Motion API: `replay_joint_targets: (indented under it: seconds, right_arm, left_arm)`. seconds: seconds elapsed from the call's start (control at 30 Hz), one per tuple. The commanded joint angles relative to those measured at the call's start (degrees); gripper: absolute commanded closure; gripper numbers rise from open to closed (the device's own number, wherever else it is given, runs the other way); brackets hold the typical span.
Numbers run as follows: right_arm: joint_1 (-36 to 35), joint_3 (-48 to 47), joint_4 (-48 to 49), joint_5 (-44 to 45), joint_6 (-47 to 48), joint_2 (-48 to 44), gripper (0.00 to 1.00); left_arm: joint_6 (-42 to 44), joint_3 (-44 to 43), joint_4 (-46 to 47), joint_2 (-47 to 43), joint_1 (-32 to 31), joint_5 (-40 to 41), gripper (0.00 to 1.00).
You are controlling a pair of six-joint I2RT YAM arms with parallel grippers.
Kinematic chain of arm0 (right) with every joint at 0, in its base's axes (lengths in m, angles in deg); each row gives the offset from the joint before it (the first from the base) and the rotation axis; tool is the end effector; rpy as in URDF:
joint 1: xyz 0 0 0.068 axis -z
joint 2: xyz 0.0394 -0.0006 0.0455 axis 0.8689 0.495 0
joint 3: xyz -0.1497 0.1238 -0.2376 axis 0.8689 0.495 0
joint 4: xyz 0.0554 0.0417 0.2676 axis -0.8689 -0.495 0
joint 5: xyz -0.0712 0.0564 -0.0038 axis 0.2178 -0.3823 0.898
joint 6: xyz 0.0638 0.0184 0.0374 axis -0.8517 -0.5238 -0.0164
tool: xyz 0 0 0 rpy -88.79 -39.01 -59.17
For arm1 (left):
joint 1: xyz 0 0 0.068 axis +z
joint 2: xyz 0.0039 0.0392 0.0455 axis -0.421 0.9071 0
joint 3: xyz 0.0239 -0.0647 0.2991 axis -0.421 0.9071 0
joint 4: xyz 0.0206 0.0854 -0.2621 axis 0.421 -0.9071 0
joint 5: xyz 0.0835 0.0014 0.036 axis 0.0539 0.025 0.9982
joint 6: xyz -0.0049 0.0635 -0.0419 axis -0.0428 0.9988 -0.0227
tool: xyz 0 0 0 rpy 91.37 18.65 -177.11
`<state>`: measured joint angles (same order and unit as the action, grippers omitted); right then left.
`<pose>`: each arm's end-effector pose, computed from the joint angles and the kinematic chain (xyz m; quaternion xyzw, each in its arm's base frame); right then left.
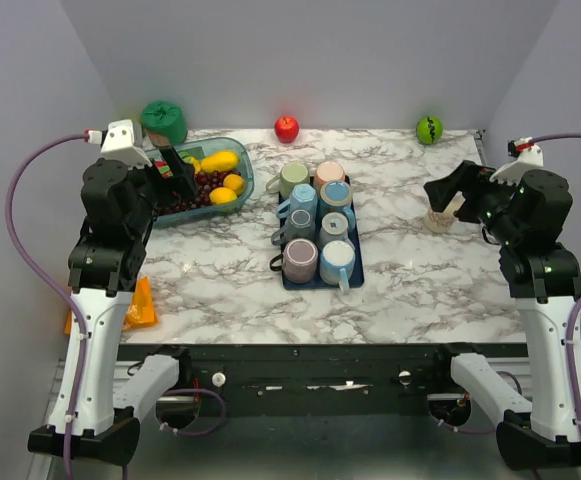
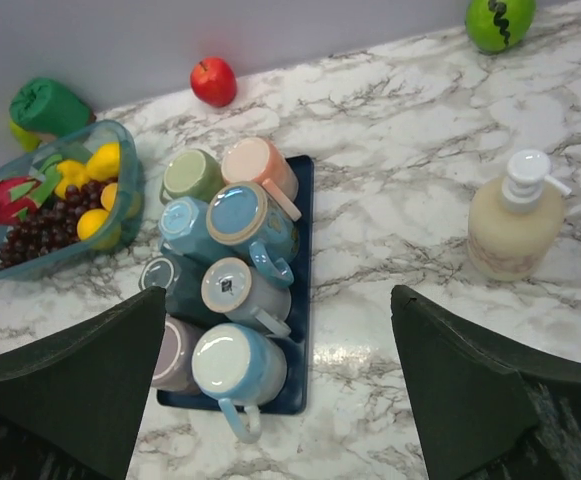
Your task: Turn the mug right side up
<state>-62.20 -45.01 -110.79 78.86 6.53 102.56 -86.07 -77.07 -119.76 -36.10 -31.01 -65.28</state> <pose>0.1817 0.0160 0.4592 0.0655 0.7867 0.1683 0.5903 0.1944 -0.0183 0.4812 -0.0910 0.7605 -0.1189 0.6318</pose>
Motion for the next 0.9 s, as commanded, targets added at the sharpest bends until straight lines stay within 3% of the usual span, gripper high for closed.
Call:
replay_joint_targets:
  seconds: [0.0, 0.2, 0.37, 0.47, 0.57, 0.77, 0.87]
  right_arm:
    - [0.1, -1.6, -5.0, -5.2, 3.0, 0.1, 0.0]
    - [0.1, 2.1, -5.0, -13.5, 5.3, 0.2, 0.0]
    - [0.0, 8.3, -3.5, -16.5, 3.5, -1.1, 0.0]
    - [-0.4, 10.9, -3.3, -17.2, 3.4, -2.1, 0.0]
    - [-1.0, 12.3, -3.8, -17.5, 3.6, -2.5, 0.0]
    - [-3.5, 14.5, -4.0, -16.5, 3.8, -2.2, 0.0]
    - [-5.0, 14.7, -3.8, -16.2, 3.9, -1.4, 0.0]
  left_arm:
    - [-0.1, 2.4, 2.7, -1.2, 0.1, -1.5, 0.01]
    - [-3.3, 6.1, 3.6, -0.8, 0.1, -2.2, 0.01]
    - [-3.2, 8.3, 3.3, 1.0, 0.1, -11.7, 0.01]
    - [0.1, 10.7, 3.9, 2.2, -0.4, -22.1, 0.01]
    - [0.9, 15.2, 6.5, 2.3, -4.4, -24.8, 0.01]
    - [3.5, 20.8, 9.0, 3.3, -17.2, -19.0, 0.01]
    - [5.1, 22.3, 8.2, 5.2, -19.5, -17.4, 0.01]
